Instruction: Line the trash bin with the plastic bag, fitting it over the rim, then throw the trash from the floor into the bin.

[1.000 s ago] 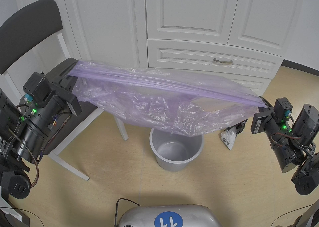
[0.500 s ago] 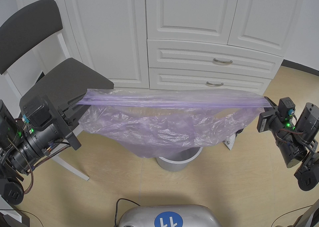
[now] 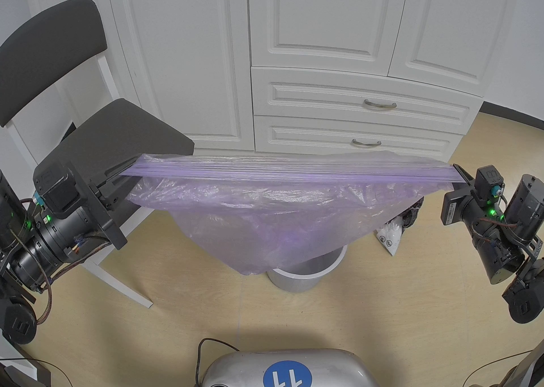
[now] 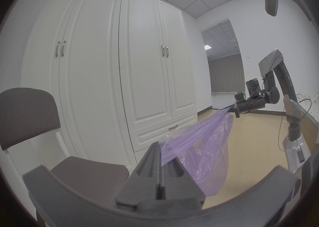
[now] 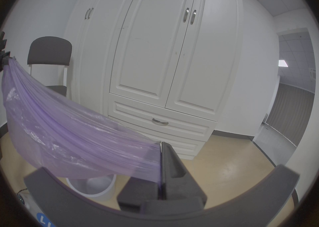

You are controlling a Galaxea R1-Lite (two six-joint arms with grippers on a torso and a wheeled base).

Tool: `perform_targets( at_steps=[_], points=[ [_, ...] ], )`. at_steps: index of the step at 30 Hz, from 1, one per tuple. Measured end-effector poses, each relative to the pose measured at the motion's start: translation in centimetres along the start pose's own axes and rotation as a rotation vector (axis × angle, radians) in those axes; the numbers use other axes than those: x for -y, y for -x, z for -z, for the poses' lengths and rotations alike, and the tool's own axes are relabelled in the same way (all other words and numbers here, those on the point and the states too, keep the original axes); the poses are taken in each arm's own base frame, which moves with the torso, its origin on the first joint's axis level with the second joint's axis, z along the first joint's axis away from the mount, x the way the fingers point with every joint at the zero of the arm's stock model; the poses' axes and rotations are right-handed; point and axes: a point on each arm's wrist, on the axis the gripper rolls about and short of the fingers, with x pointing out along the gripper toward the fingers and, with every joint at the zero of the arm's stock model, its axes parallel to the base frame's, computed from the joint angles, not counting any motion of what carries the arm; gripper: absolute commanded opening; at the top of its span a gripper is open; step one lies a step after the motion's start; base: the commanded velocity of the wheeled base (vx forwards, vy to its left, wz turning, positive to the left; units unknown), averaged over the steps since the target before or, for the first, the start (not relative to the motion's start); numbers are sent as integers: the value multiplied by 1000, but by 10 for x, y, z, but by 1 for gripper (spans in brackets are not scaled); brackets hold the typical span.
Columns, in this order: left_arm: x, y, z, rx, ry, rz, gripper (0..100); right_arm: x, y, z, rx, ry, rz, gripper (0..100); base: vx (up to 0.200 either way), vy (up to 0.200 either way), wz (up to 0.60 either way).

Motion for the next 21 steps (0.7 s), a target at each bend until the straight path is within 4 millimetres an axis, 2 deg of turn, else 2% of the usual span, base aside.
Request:
perform_targets(
  at_steps=[21],
  points=[
    [-10, -5, 6, -26, -14, -49, 0, 6, 3, 7, -29, 49, 18, 0, 0, 0, 0]
  ],
)
